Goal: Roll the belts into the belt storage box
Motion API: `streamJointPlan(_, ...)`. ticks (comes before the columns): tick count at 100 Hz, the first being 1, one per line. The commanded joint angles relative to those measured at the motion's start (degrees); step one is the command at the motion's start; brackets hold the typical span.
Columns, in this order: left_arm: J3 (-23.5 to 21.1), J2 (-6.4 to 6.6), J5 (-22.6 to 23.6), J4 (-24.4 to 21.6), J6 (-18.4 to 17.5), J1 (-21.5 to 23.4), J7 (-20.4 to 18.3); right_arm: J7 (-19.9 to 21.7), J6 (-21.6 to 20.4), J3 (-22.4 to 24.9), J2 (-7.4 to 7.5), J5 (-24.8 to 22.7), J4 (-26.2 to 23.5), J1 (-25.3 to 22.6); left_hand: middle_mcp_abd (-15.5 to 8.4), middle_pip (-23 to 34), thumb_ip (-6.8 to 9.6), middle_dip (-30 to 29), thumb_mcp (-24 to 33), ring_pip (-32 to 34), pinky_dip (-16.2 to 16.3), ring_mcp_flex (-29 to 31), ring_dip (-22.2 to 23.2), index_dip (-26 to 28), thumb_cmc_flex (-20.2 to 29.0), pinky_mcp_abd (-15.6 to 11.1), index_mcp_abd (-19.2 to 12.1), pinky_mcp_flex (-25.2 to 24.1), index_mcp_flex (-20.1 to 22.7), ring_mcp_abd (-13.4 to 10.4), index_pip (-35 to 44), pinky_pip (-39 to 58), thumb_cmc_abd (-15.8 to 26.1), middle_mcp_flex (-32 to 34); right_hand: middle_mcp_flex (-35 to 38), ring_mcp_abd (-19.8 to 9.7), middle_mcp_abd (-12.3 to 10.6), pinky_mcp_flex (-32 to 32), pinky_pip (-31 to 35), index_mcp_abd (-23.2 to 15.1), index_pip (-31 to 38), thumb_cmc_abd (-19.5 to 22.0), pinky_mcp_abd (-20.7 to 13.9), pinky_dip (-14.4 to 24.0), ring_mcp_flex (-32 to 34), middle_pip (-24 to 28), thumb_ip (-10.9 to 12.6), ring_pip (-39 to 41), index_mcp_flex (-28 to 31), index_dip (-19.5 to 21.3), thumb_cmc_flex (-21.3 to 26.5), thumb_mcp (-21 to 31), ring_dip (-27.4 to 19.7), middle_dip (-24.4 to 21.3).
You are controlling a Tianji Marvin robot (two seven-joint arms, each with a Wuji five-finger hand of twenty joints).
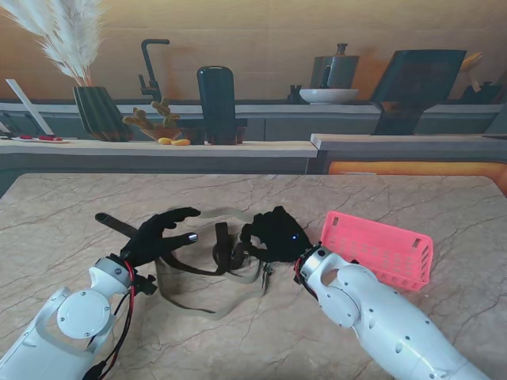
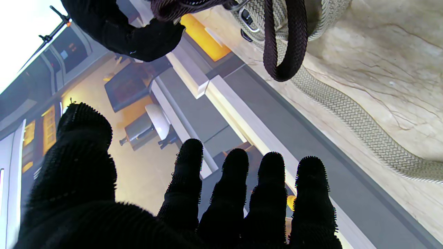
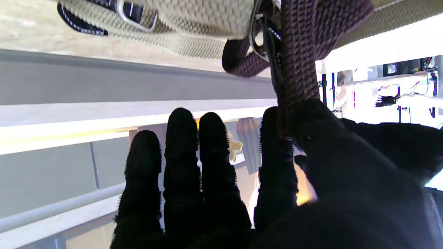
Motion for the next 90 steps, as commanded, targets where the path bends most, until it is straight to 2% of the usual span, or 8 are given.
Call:
streamJointPlan(1,0.53,-0.38,0.08,-0.05,-0.36,0.08,0.06,-0.56,-0.29,0.64,0.06,-0.11,-1.74,-0.54,-1.78,-0.95,1.97,-0.14,-1.14,0.21,1.04,1.01,0.55,0.94,1.48,-1.34,-1.83,0.22,0.59,-1.28,-0.36,0.81,1.22,0.84,1.76,-1.04,-1.29,-0.74,-0.44,-8.95,4.49,6.37,0.41,-0.76,1.25,-0.9,0.94,-0.89,1.55,3.41,5.65,3.07,-0.6,-0.71)
streamJointPlan(20,3.01,-0.2,-1.08,0.14,-0.27,-1.27,-1.4,-0.67,-1.27,3.76,0.15,-0.76,-4.93,-1.98,-1.98,-1.01,2.0,0.0,-0.78,0.12,0.93,0.57,0.59,0.89,1.57,-2.32,-1.74,0.1,-0.16,-1.73,-0.48,0.85,0.71,0.29,5.91,-1.95,-3.49,0.24,-1.12,-8.52,4.19,5.93,-0.04,-1.17,2.45,-2.54,0.72,-1.99,2.15,4.4,5.42,4.07,-1.21,-1.79)
streamJointPlan(36,6.65,-0.2,-2.0,1.25,0.29,-3.61,-2.38,0.82,-2.68,6.8,0.16,-0.23,-8.3,-3.41,-1.71,-1.88,2.13,-0.4,0.89,-1.3,-0.55,-2.16,-0.5,-0.38,0.93,-4.5,-0.43,-0.9,-4.41,-3.15,-2.27,-1.05,-0.4,-3.63,7.92,-2.7,-4.35,1.1,-1.75,-8.33,3.88,5.5,-0.3,-1.37,3.45,-3.85,0.72,-3.07,2.71,4.76,5.18,4.47,-1.69,-2.58)
streamJointPlan(39,7.39,-0.3,-1.92,1.56,0.46,-4.08,-2.14,1.4,-2.91,7.49,0.14,0.15,-9.13,-3.8,-1.74,-2.15,1.66,-1.21,5.64,-1.31,-1.41,-3.32,-1.55,-1.68,-1.29,-5.2,-0.17,-1.41,-5.73,-3.42,-2.35,-1.63,-1.7,-5.13,8.17,-2.82,-4.41,1.3,-1.87,-8.33,3.79,5.36,-0.35,-1.39,3.78,-4.07,0.72,-3.29,2.9,4.84,5.1,4.62,-1.77,-2.66)
streamJointPlan(48,9.26,-0.66,-1.1,2.62,0.66,-5.38,-0.67,3.71,-3.57,9.58,0.05,1.94,-11.71,-4.98,-1.31,-2.94,1.6,-1.66,7.75,-2.65,-2.72,-5.86,-2.43,-2.82,-2.46,-6.47,0.83,-2.36,-8.88,-3.73,-4.0,-3.73,-2.87,-8.6,8.96,-3.11,-4.75,1.89,-2.68,-8.55,3.14,4.88,-0.56,-1.49,4.46,-4.85,0.54,-4.18,3.72,5.21,4.84,5.07,-1.97,-2.81)
streamJointPlan(50,9.59,-0.73,-0.96,2.86,0.61,-5.63,-0.39,4.24,-3.69,10.03,0.02,2.42,-12.29,-5.24,-1.24,-2.91,1.21,-2.23,10.9,-2.56,-3.37,-6.33,-3.14,-3.83,-4.03,-6.72,0.97,-2.35,-9.29,-3.81,-4.13,-4.43,-3.73,-9.21,9.18,-3.22,-4.76,2.07,-2.88,-8.56,3.06,4.73,-0.6,-1.5,4.71,-4.96,0.49,-4.32,3.96,5.35,4.78,5.13,-1.99,-2.79)
streamJointPlan(67,11.54,-1.11,-1.61,4.0,0.1,-6.89,0.42,8.01,-4.11,12.73,-0.31,7.03,-15.74,-6.58,-0.65,-4.32,0.54,-5.08,19.43,-4.31,-7.09,-10.14,-6.26,-8.02,-7.48,-8.97,2.51,-3.5,-12.97,-4.43,-6.8,-9.35,-7.31,-14.44,9.92,-3.55,-4.82,2.55,-3.94,-8.72,2.27,4.17,-0.61,-1.43,5.16,-5.98,0.29,-5.23,4.79,5.66,4.54,5.6,-2.05,-2.74)
streamJointPlan(90,13.8,-1.81,-1.09,5.29,-0.08,-8.16,2.78,10.42,-3.48,13.86,-0.71,11.21,-18.28,-6.69,-0.3,-3.25,0.09,-6.32,24.85,-3.69,-8.41,-11.78,-7.21,-10.5,-8.64,-9.65,3.79,-3.62,-15.48,-4.86,-7.21,-10.75,-9.24,-17.66,10.48,-3.85,-4.98,2.78,-5.05,-8.81,1.62,3.58,-0.65,-1.01,5.71,-6.72,0.14,-6.62,5.5,6.07,4.07,6.28,-2.15,-2.37)
